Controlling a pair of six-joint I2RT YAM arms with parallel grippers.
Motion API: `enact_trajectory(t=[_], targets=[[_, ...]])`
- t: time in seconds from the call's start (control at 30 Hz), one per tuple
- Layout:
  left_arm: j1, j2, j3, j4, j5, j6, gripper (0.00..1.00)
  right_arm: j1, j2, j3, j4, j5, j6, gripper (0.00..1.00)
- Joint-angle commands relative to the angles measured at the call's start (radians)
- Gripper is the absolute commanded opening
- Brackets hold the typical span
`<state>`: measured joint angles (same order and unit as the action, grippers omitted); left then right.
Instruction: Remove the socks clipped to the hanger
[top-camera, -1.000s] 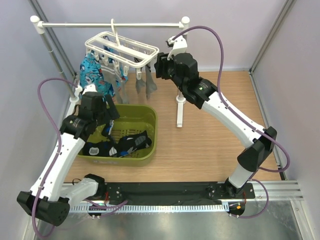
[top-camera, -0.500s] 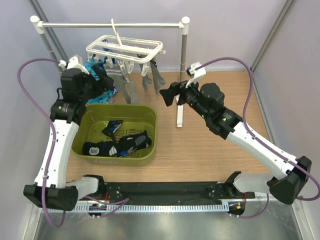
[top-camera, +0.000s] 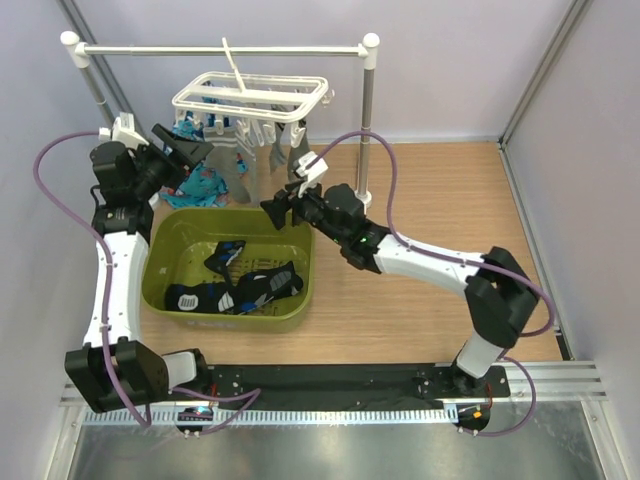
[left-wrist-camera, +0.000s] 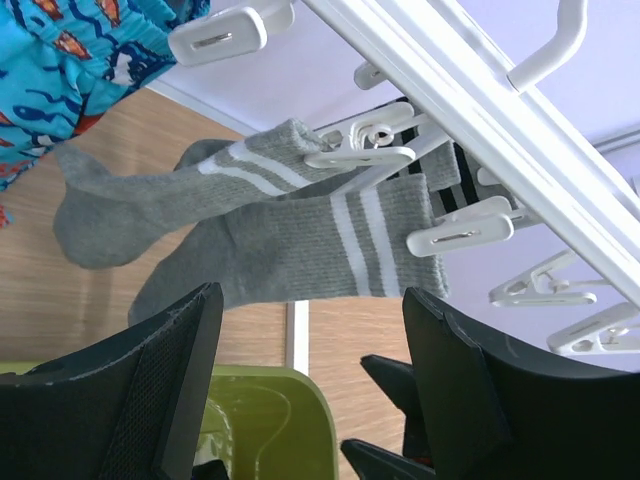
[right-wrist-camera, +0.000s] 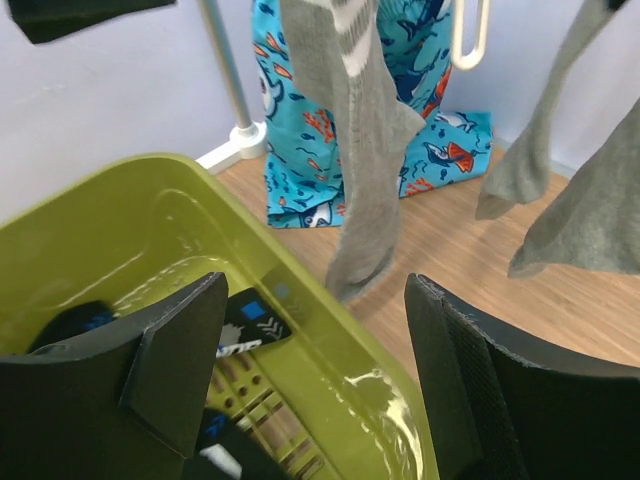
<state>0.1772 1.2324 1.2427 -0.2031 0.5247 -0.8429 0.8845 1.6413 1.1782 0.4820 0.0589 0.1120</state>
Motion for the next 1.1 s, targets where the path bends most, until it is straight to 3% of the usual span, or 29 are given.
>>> enact_trajectory(t=[0.0, 0.2, 0.43, 0.63, 0.77, 0.87, 1.07], targets=[[0.004, 0.013, -0.034, 0.167, -0.005, 0.037, 0.76, 0.008, 0.052, 0.119, 0.136, 0.03, -0.038, 0.78], [0.005, 0.067, -0.114, 0.327, 0.081, -0.002, 0.73, 0.008, 0.19, 0.19, 0.227, 0.015, -0.086, 0.79], [-0.021, 0.036, -0.184, 0.338, 0.086, 0.004, 0.71, 0.007, 0.324, 0.284, 0.297, 0.097, -0.184, 0.82], [-0.065, -0.019, -0.278, 0.32, -0.01, 0.03, 0.71, 0.008, 0.367, 0.389, 0.247, 0.143, -0.193, 0.47], [-0.074, -0.039, -0.264, 0.3, -0.026, 0.033, 0.71, 0.008, 0.384, 0.428, 0.21, 0.157, -0.204, 0.25], [-0.1, -0.063, -0.209, 0.268, -0.107, 0.062, 0.71, 0.011, 0.379, 0.425, 0.201, 0.154, -0.196, 0.01], [-0.168, -0.062, -0.086, 0.133, -0.209, 0.177, 0.7, 0.031, 0.318, 0.364, 0.208, 0.151, -0.152, 0.01]])
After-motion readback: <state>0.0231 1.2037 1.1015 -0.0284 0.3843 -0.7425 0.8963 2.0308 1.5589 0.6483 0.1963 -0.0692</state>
